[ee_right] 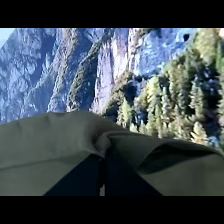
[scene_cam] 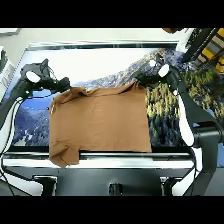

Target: Fold the clothes and pants, and hang the long-sleeved shirts on hangers.

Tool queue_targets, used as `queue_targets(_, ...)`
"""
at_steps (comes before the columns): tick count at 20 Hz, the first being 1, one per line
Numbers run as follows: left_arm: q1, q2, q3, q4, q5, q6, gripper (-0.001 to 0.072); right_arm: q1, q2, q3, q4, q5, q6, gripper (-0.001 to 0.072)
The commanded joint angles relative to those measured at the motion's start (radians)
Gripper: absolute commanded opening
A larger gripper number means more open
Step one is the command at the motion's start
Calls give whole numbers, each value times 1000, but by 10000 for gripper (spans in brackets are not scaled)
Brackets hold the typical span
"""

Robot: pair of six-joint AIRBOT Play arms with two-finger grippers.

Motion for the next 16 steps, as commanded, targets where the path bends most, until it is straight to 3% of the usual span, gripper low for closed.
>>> queue_targets(1, 14, -24, 0, 2, -7, -53, 270, 1, -36, 1, 69, -34, 10, 68)
queue_targets(2, 44, 0, 0, 2, -22, -89, 449, -8, -23, 1, 66, -15, 10, 180)
queue_targets(3, 80, 28, 0, 2, -51, -101, 570, -18, -4, 2, 67, 16, 10, 319)
queue_targets(4, 128, 65, 0, 15, -98, -101, 575, -45, 23, 1, 67, 64, 5, 452)
queue_targets(5, 176, 101, -1, 47, -152, -101, 574, -79, 53, 1, 67, 123, -18, 508)
queue_targets(10, 408, 250, -70, 189, -453, -43, 563, -307, 171, -8, 64, 608, -271, 521)
queue_targets(11, 446, 286, -137, 187, -474, -45, 477, -340, 179, -44, 74, 699, -299, 521)
queue_targets(12, 478, 331, -227, 178, -473, -49, 454, -359, 195, -106, 82, 753, -326, 518)
queue_targets(16, 543, 512, -613, 174, -416, -48, 455, -392, 365, -525, 93, 645, -397, 519)
